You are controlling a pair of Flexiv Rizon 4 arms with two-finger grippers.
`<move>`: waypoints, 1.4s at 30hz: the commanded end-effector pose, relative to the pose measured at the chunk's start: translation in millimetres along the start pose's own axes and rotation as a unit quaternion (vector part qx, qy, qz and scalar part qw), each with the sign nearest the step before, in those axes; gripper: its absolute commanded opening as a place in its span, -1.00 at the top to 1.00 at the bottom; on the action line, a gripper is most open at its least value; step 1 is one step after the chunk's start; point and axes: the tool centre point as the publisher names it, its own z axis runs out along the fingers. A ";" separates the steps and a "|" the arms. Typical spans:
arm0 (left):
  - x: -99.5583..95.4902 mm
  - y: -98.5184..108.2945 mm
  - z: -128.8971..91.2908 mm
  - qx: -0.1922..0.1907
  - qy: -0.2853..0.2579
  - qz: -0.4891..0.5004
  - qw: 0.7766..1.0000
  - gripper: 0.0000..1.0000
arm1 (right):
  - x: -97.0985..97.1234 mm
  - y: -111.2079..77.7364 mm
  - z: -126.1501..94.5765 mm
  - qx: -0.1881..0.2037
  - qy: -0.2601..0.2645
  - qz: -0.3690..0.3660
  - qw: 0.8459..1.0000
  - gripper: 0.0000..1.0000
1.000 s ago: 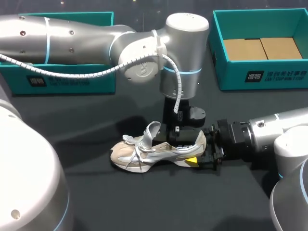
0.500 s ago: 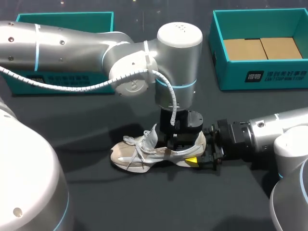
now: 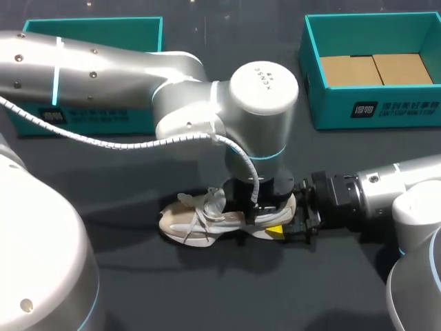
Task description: Take the shoe out of the shoebox, open the shoe tongue, remove and reinsert the insole, then place the shoe into the shoebox
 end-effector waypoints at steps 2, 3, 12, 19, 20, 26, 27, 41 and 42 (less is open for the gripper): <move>-17.6 -7.2 15.1 -0.008 0.001 -0.011 1.000 0.99 | 1.7 3.0 0.1 0.001 0.000 0.000 1.000 1.00; -18.9 -6.1 14.5 -0.007 0.000 -0.013 1.000 1.00 | 1.7 3.0 0.1 0.001 0.000 0.000 1.000 1.00; -21.6 8.5 2.7 0.020 0.029 -0.018 0.999 1.00 | 1.7 3.0 0.1 0.001 0.000 0.000 1.000 1.00; -15.3 24.5 -18.7 0.071 0.074 -0.009 0.995 1.00 | 1.7 3.0 0.1 0.001 0.000 0.000 1.000 1.00; -14.6 26.3 -21.4 0.077 0.079 -0.008 0.994 1.00 | 1.7 3.0 0.1 0.001 0.000 0.000 1.000 1.00; -12.2 33.0 -33.2 0.106 0.111 0.001 0.988 1.00 | 1.7 3.0 0.1 0.001 0.000 0.000 1.000 1.00; -11.8 33.5 -34.9 0.110 0.114 0.003 0.987 1.00 | 1.7 3.0 0.1 0.001 0.000 0.000 1.000 1.00; -1.4 23.1 -62.1 0.168 0.131 0.019 0.977 1.00 | 1.7 3.0 0.1 0.001 0.000 0.000 1.000 1.00; -1.0 20.6 -64.3 0.171 0.129 0.020 0.976 1.00 | 1.7 3.0 0.1 0.001 0.000 0.000 1.000 1.00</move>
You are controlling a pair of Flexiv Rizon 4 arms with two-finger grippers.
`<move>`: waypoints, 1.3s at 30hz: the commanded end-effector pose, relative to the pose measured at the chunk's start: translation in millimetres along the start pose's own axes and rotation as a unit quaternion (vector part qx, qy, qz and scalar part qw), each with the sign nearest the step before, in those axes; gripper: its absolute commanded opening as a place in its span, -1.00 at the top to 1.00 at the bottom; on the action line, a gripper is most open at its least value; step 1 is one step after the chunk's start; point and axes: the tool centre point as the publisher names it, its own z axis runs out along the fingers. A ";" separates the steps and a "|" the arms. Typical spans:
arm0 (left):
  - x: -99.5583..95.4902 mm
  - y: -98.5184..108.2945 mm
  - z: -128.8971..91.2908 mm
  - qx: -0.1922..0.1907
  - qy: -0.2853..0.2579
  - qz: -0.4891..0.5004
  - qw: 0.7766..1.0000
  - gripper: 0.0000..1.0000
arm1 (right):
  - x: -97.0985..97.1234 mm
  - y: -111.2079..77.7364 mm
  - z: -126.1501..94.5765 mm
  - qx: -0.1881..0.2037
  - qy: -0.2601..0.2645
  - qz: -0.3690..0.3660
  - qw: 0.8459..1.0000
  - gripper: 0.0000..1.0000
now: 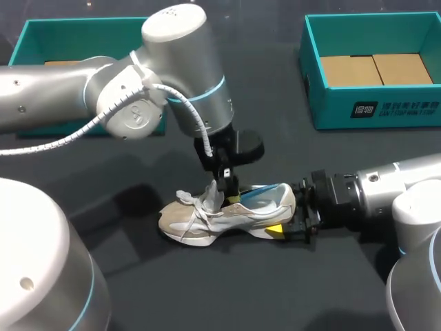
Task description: Take the shoe out of the shoebox, open the shoe tongue, remove and reinsert the insole, then place the shoe into the shoebox
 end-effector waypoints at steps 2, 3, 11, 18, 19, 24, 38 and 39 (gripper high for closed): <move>4.7 -7.7 -6.5 0.025 -0.009 0.003 1.000 1.00 | 1.7 0.6 0.0 0.001 -0.001 0.000 1.000 1.00; 4.9 -10.7 -7.9 0.028 -0.010 0.005 1.000 1.00 | 1.7 0.6 0.0 0.001 -0.001 0.000 1.000 1.00; 1.5 -35.3 -18.3 0.053 -0.034 -0.006 0.998 1.00 | 1.7 0.6 0.0 0.001 -0.001 0.000 1.000 1.00; -3.2 -47.1 -13.5 0.049 -0.059 -0.017 0.997 0.73 | 1.7 0.6 0.0 0.001 -0.001 0.000 1.000 1.00; -3.2 -47.4 -13.7 0.050 -0.059 -0.017 0.997 0.69 | 1.7 0.6 0.0 0.001 -0.001 0.000 1.000 1.00; 1.3 -46.6 -18.8 0.067 -0.063 -0.018 0.996 0.32 | 1.7 0.6 0.0 0.001 -0.001 0.000 1.000 1.00; 20.9 -52.1 -14.9 0.121 -0.139 -0.032 0.982 0.10 | 1.7 0.6 0.0 0.001 -0.001 0.000 1.000 1.00; 21.2 -53.0 -13.8 0.121 -0.144 -0.032 0.982 0.10 | 1.7 0.6 0.0 0.001 -0.001 0.000 1.000 1.00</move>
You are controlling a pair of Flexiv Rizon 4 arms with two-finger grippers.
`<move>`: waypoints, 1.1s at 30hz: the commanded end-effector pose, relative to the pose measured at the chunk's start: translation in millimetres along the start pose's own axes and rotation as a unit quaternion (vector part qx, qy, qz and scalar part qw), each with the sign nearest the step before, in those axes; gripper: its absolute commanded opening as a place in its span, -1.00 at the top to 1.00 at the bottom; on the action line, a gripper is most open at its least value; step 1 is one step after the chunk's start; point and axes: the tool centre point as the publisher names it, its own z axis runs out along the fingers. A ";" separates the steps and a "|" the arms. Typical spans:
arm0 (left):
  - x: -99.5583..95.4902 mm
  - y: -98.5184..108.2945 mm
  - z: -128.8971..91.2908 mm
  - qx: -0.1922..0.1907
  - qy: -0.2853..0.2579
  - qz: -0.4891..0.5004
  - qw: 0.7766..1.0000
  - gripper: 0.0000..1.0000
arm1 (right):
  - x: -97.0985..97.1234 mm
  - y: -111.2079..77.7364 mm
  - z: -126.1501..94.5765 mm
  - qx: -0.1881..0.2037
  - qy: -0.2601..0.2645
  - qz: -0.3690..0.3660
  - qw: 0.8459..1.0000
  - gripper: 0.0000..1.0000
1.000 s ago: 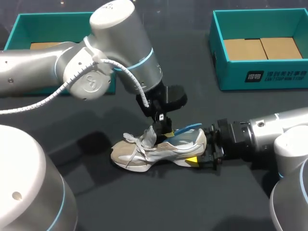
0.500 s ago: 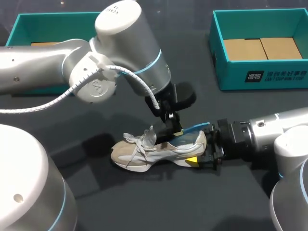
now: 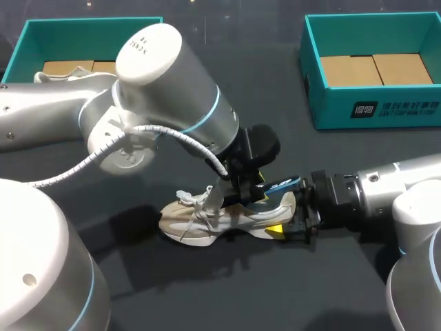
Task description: Take the shoe out of the shoebox, open the shoe tongue, remove and reinsert the insole, then place the shoe into the shoebox
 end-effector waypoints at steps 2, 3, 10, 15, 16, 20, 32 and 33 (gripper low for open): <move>9.0 4.1 4.5 0.015 -0.035 0.000 0.999 0.13 | 1.5 0.8 0.2 0.001 -0.001 0.000 1.000 1.00; 8.9 3.7 5.8 0.016 -0.040 0.000 0.999 0.12 | 1.5 0.8 0.2 0.001 -0.001 0.000 1.000 1.00; 7.8 5.2 14.8 0.023 -0.075 0.000 0.997 0.11 | 1.5 0.8 0.2 0.001 -0.001 0.000 1.000 1.00; 6.5 5.7 19.5 0.032 -0.092 -0.002 0.995 0.11 | 1.5 0.8 0.2 0.001 -0.001 0.000 1.000 1.00; 5.8 5.5 20.4 0.034 -0.098 -0.005 0.995 0.10 | 1.5 0.8 0.2 0.001 -0.001 0.000 1.000 1.00; 2.2 4.8 24.5 0.041 -0.112 -0.011 0.993 0.09 | 1.5 0.8 0.2 0.001 -0.001 0.000 1.000 1.00; -8.9 -1.3 35.0 0.052 -0.133 -0.012 0.990 0.08 | 1.5 0.8 0.2 0.001 -0.001 0.000 1.000 1.00; -9.8 -1.5 35.9 0.052 -0.133 -0.012 0.990 0.09 | 1.5 0.8 0.2 0.001 -0.001 0.000 1.000 1.00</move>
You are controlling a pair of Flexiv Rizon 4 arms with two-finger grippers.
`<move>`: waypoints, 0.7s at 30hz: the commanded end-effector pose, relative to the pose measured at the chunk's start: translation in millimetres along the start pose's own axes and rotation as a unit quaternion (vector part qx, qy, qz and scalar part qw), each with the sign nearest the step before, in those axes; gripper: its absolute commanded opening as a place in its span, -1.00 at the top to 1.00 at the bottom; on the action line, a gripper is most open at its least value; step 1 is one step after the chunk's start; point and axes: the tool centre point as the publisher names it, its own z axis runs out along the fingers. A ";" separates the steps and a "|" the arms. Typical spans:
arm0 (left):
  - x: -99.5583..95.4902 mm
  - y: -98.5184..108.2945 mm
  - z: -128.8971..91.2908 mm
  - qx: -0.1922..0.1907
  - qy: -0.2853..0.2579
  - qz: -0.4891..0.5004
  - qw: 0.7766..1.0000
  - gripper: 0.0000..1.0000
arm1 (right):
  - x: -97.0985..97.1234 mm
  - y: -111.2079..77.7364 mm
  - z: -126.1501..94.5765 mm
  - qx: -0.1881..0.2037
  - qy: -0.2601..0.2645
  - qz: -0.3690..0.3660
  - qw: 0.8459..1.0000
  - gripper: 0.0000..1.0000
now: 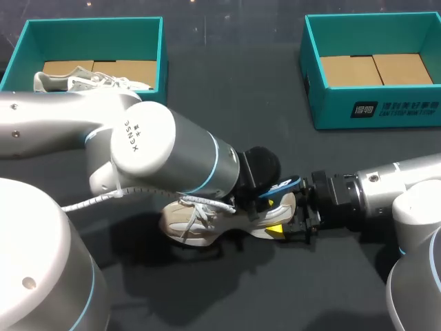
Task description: Take the shoe out of the shoebox, open the shoe tongue, remove and reinsert the insole, then place the shoe into the shoebox
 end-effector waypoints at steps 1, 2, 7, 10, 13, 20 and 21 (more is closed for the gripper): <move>1.3 -1.7 10.9 0.000 -0.005 0.001 1.000 0.09 | 1.4 0.8 0.2 0.001 -0.001 0.000 1.000 1.00; 1.1 -1.6 12.3 0.000 -0.006 0.002 1.000 0.10 | 1.4 0.8 0.2 0.001 -0.001 0.000 1.000 1.00; -1.1 -0.8 18.2 0.001 -0.006 0.005 1.000 0.20 | 1.4 0.8 0.2 0.001 -0.001 0.000 1.000 1.00; -3.9 -1.3 20.5 0.001 -0.003 0.004 1.000 0.76 | 1.4 0.8 0.2 0.001 -0.001 0.000 1.000 1.00; -7.2 -2.7 20.4 0.004 -0.001 0.002 1.000 1.00 | 1.4 0.8 0.2 0.001 -0.001 0.000 1.000 1.00; -13.4 -14.4 10.4 0.021 0.009 -0.003 1.000 1.00 | 1.4 0.8 0.2 0.001 -0.001 0.000 1.000 1.00; -13.7 -16.3 9.0 0.024 0.009 -0.003 1.000 1.00 | 1.4 0.8 0.2 0.001 -0.001 0.000 1.000 1.00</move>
